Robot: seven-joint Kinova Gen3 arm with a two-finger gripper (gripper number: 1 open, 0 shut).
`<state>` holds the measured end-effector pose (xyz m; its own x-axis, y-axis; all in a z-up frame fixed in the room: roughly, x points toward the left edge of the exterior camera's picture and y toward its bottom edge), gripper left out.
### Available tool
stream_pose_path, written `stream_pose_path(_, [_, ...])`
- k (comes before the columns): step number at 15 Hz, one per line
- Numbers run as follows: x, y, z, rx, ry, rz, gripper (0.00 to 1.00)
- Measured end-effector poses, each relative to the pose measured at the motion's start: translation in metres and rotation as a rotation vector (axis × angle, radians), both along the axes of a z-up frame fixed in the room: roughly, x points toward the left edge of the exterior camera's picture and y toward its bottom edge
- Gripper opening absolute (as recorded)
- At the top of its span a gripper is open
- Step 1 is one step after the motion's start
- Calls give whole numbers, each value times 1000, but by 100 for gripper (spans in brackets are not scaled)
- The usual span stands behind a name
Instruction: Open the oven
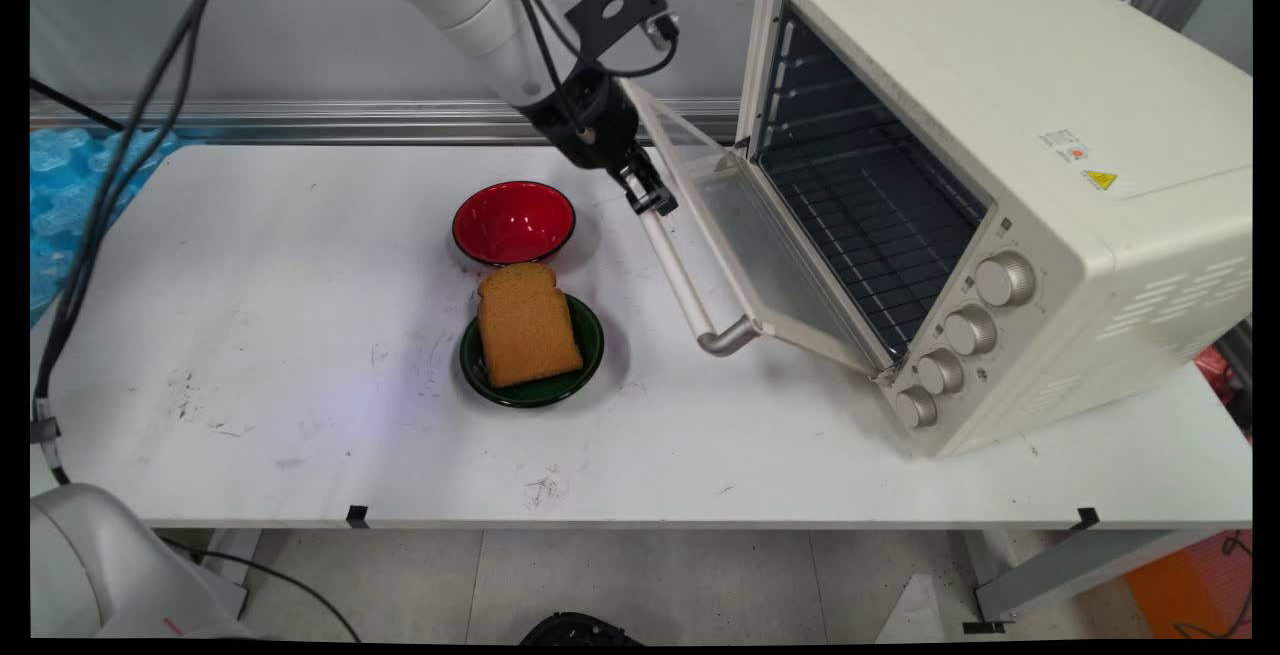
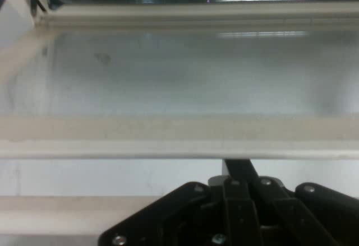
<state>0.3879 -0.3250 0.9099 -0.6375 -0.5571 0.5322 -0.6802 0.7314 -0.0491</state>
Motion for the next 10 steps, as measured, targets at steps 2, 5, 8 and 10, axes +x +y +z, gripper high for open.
stream_pose_path(2, [5,3,-9,8,-6,-1,0])
stream_pose_path(5, [14,10,-23,25,-17,-4,0])
stream_pose_path(8, [21,16,-34,39,-26,-8,0])
stream_pose_path(10, [26,21,-43,49,-35,-11,0])
